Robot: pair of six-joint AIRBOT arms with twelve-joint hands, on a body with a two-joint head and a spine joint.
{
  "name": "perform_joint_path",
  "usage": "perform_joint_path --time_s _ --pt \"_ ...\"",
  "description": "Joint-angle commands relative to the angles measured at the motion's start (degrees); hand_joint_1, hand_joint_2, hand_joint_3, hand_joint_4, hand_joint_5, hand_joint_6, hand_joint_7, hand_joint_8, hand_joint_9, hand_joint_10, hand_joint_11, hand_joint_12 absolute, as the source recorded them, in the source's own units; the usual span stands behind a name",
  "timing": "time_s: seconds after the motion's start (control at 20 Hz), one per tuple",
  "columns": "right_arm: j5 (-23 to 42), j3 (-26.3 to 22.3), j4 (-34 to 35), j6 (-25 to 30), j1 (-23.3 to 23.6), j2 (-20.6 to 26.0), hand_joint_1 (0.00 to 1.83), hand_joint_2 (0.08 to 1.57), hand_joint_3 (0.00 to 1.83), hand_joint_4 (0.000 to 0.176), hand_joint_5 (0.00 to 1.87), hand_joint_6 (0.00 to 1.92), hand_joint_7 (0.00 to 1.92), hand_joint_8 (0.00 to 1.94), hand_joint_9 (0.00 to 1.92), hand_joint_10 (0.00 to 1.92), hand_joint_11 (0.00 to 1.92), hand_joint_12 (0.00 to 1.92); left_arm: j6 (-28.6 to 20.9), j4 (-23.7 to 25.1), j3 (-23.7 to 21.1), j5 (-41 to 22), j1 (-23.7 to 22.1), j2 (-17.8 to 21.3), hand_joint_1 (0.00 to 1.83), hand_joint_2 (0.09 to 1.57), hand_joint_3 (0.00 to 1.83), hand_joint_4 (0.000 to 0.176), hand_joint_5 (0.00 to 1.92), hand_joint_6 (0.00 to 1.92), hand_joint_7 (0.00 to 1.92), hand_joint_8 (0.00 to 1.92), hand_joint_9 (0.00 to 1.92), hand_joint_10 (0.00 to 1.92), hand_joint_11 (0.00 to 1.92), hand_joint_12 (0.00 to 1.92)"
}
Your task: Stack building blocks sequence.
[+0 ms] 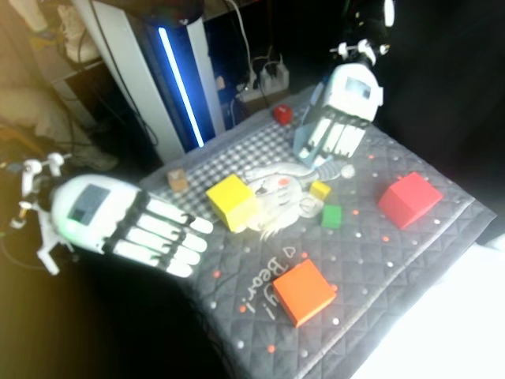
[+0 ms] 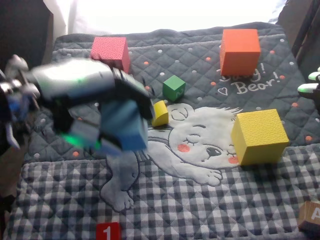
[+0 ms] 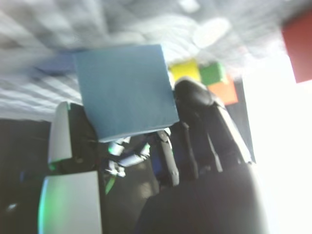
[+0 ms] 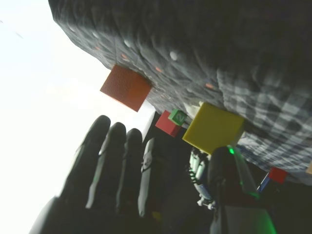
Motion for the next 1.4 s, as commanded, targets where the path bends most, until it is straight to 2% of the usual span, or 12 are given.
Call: perform_joint_path --time_s 0.0,0.15,0.2,0.35,0.45,0.5,0.6,0.75,0.85,0.95,1.05,1.35 --pt "6.7 0.1 1.5 0.2 0.6 0.4 0.85 1.13 0.0 0.052 0.44 0.0 0.37 0.0 0.34 0.01 0.16 0.44 0.3 -2.3 0.4 -6.3 -1.6 0.6 1.34 1.19 0.0 0.0 1.02 0.7 0.75 1.44 0.67 1.64 0.69 1.73" --pt "6.7 0.2 1.5 0.2 0.6 0.4 0.82 1.14 0.0 0.067 0.42 0.0 0.36 0.0 0.33 0.0 0.15 0.42 4.4 -6.5 3.3 -4.3 -6.4 0.9 1.38 1.12 0.0 0.0 1.12 0.59 0.89 1.17 0.82 1.46 0.68 1.66" --pt "6.7 0.2 1.5 0.2 0.6 0.4 0.82 1.14 0.01 0.063 0.43 0.0 0.36 0.0 0.33 0.0 0.15 0.42 5.3 -8.1 4.9 -3.3 -7.9 0.3 1.37 1.13 0.0 0.0 1.07 0.75 0.84 1.17 0.81 1.4 0.7 1.51" --pt "6.7 0.2 1.5 0.2 0.6 0.4 0.8 1.15 0.01 0.069 0.42 0.0 0.37 0.0 0.33 0.0 0.16 0.42 6.1 -11.6 9.7 -0.7 -11.1 -2.6 1.38 1.13 0.0 0.0 1.1 0.61 0.81 1.23 0.87 1.42 0.77 1.61" --pt "6.7 0.2 1.5 0.2 0.6 0.4 0.8 1.15 0.01 0.07 0.42 0.0 0.37 0.0 0.34 0.01 0.17 0.42 9.5 -14.7 12.5 1.8 -12.8 -4.8 1.38 1.13 0.0 0.0 1.08 0.64 0.82 1.21 0.88 1.4 0.81 1.51" --pt "6.7 0.3 1.5 0.2 0.6 0.4 0.81 1.15 0.0 0.061 0.43 0.0 0.38 0.0 0.35 0.0 0.2 0.37 10.1 -15.1 14.0 3.3 -14.0 -6.3 1.38 1.12 0.0 0.0 1.09 0.63 0.85 1.17 0.92 1.34 0.85 1.45" --pt "6.7 0.3 1.5 0.2 0.6 0.3 0.83 1.15 0.0 0.07 0.43 0.0 0.37 0.0 0.33 0.0 0.19 0.35 10.2 -15.1 16.7 5.9 -15.1 -8.6 1.39 1.09 0.0 0.0 1.18 0.41 0.92 1.11 0.95 1.29 0.77 1.35" --pt "6.7 0.4 1.5 0.2 0.7 0.3 0.83 1.14 0.0 0.063 0.43 0.0 0.38 0.0 0.34 0.01 0.2 0.35 11.0 -14.6 19.3 9.3 -16.4 -10.9 1.39 1.09 0.0 0.0 1.21 0.34 0.91 1.13 0.94 1.32 0.8 1.41" --pt "6.7 0.4 1.5 0.2 0.7 0.3 0.83 1.14 0.0 0.08 0.42 0.0 0.36 0.0 0.32 0.0 0.19 0.34 11.6 -14.6 19.8 10.5 -16.7 -11.0 1.39 1.09 0.0 0.0 1.23 0.36 0.9 1.11 0.94 1.3 0.81 1.36" --pt "6.7 0.4 1.5 0.2 0.6 0.3 0.87 1.14 0.0 0.067 0.43 0.0 0.36 0.0 0.32 0.0 0.19 0.34 11.7 -14.6 20.0 10.9 -16.7 -10.9 1.39 1.1 0.0 0.0 1.24 0.27 0.87 1.19 0.93 1.34 0.82 1.4" --pt "6.7 0.4 1.5 0.2 0.6 0.2 0.89 1.13 0.0 0.07 0.44 0.01 0.36 0.0 0.33 0.01 0.2 0.35 12.4 -14.6 20.2 11.7 -16.8 -11.0 1.4 1.07 0.0 0.0 1.26 0.3 0.94 1.06 0.99 1.22 0.83 1.31" --pt "6.7 0.5 1.5 0.2 0.6 0.0 0.89 1.14 0.0 0.06 0.44 0.0 0.36 0.0 0.33 0.0 0.18 0.34 13.0 -14.8 22.9 14.1 -17.0 -13.5 1.39 1.1 0.0 0.0 1.25 0.22 0.88 1.18 0.96 1.29 0.86 1.3"
